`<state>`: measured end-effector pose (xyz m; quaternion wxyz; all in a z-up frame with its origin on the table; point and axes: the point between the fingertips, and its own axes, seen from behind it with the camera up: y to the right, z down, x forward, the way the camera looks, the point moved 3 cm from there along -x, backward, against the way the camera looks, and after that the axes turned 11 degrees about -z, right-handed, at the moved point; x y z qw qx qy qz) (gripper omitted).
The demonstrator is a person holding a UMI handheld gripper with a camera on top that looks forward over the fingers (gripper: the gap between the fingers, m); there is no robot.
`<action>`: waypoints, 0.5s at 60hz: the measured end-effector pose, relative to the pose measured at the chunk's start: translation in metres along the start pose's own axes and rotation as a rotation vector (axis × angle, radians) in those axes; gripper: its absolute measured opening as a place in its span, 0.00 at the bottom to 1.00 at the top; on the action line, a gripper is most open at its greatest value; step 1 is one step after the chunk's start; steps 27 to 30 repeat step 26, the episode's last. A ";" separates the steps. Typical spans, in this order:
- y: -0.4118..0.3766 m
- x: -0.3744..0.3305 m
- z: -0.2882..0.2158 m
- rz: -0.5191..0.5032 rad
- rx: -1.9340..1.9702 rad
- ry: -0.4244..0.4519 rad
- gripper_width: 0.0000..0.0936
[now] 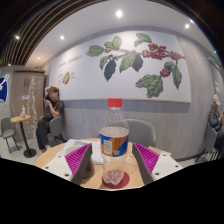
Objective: Pour water
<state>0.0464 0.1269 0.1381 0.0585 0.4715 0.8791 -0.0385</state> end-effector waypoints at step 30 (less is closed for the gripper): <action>-0.028 -0.232 0.056 0.034 0.156 0.012 0.91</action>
